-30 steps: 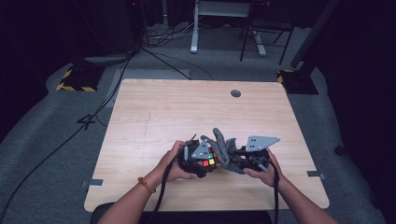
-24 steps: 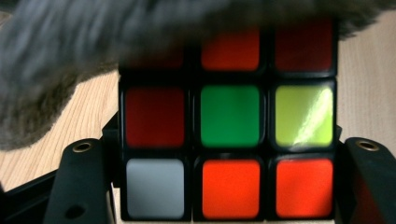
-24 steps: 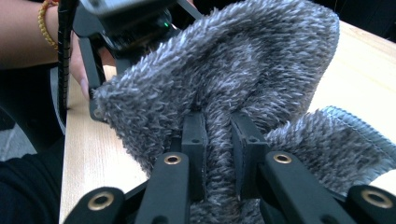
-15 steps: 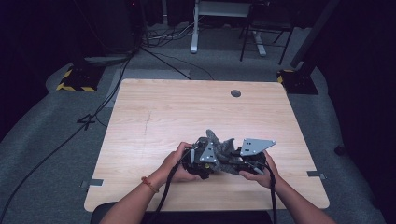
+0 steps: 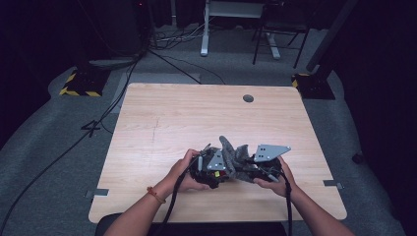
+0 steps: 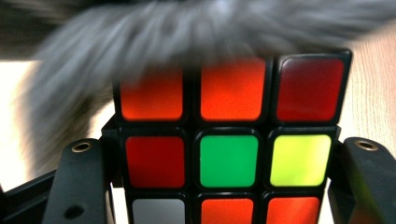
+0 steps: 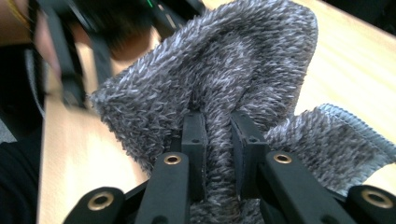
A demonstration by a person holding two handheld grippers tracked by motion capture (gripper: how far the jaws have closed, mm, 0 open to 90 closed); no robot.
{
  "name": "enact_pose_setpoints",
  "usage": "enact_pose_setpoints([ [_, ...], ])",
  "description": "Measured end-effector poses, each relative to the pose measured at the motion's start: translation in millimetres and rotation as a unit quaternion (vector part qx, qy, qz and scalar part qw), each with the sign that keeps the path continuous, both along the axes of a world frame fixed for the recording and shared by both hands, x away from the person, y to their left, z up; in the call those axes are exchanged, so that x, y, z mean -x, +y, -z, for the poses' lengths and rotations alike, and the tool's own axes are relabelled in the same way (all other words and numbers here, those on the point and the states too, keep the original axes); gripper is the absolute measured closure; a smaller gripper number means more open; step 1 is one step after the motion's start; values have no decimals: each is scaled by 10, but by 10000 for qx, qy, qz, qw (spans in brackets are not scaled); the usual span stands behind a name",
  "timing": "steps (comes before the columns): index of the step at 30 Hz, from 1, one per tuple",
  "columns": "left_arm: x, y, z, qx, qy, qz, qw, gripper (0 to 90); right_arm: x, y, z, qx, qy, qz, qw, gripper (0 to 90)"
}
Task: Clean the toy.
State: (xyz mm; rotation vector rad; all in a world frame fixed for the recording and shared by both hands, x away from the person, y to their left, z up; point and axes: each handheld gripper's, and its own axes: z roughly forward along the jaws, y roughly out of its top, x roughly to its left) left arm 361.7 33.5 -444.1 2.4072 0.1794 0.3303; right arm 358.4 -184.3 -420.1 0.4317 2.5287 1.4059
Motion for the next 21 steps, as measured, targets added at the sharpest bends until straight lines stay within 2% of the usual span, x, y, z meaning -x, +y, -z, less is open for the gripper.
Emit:
enact_pose_setpoints([
  [4, 0, -6, 1, 30, 11, 9, 10000, 335, 41, 34, -39, -17, -126, -37, 9999, 776],
  [5, -2, 21, -12, 129, 43, -9, 9999, 335, 24, 15, -28, 6, -139, -2, 9999, 776],
  [7, -2, 35, -24, 134, 10, -16, 9999, 335, -8, -12, 10, 161, -197, 95, 9996, 776],
  [8, -5, 75, -51, 228, 15, -41, 9997, 335, -29, -30, 38, 243, -217, 161, 9993, 776],
  [11, -8, 113, -78, 332, 52, -66, 9994, 335, -94, -89, 100, 305, -77, 264, 9992, 776],
  [13, -5, 120, -95, 369, 20, -76, 9993, 335, -98, -94, 100, 294, -84, 287, 9991, 776],
  [16, -4, 102, -86, 319, 27, -50, 9995, 335, -74, -74, 84, 291, -169, 291, 9990, 777],
  [17, 0, 78, -72, 229, 1, -36, 9997, 335, -41, -56, 54, 157, -201, 221, 9994, 777],
  [18, 0, 78, -72, 229, 1, -36, 9997, 334, -41, -56, 54, 157, -201, 221, 9994, 777],
  [19, 7, 40, -55, 124, -5, -8, 9999, 334, -8, -34, 9, -15, -190, 103, 9998, 776],
  [21, 11, 20, -44, 73, -30, 7, 10000, 334, 15, -12, -13, -71, -200, 47, 9998, 776],
])
